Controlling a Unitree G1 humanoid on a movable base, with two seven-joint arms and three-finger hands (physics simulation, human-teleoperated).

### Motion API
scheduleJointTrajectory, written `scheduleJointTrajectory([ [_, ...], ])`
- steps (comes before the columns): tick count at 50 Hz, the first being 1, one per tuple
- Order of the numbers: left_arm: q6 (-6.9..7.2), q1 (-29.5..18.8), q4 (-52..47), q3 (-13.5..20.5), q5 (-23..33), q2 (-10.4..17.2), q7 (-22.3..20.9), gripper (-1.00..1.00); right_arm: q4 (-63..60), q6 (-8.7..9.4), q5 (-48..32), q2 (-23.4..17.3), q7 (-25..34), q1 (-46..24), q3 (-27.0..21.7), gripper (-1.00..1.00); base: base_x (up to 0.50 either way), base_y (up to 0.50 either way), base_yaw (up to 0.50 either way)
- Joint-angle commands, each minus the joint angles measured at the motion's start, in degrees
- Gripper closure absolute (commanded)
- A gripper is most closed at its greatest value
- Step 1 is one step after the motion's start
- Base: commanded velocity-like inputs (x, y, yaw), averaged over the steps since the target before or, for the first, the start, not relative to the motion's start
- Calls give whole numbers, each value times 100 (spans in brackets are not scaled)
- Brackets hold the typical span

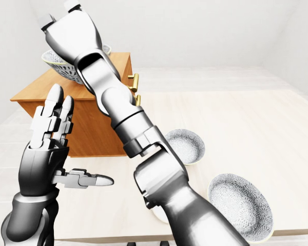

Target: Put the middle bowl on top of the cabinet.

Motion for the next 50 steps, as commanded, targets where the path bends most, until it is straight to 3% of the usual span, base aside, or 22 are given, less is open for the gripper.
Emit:
scheduleJointTrajectory([
  [1,0,-7,-27,149,-13,-95,172,-100,-1179,-255,-207,177,509,-120,442,-71,0,0,0],
  [5,0,-8,-45,146,-9,-98,171,-100,-1206,-217,-151,174,480,-15,328,-69,0,0,0],
  [11,0,3,-32,138,1,-93,175,-100,-1449,-397,-262,19,705,-66,395,-76,0,0,0],
  [20,0,13,-44,137,6,-94,172,-100,-1725,-450,-238,-135,945,-272,238,-81,0,0,0],
  [27,0,7,-64,133,28,-91,180,-100,-2357,-494,-441,-439,1240,321,317,-87,0,0,0],
  [30,0,-8,-37,137,31,-94,185,-100,-2788,-494,-452,-501,1518,448,278,-86,0,0,0],
  [33,0,3,-50,144,33,-98,189,-100,-3367,-494,-437,-706,1891,638,218,-100,0,0,0],
  [36,0,-5,-52,121,54,-94,192,-100,-3798,-494,-289,-684,2168,873,80,-100,0,0,0],
  [50,0,-8,-27,81,112,-93,207,-100,-5718,-494,0,-1305,3437,1659,-107,-100,0,0,0],
])
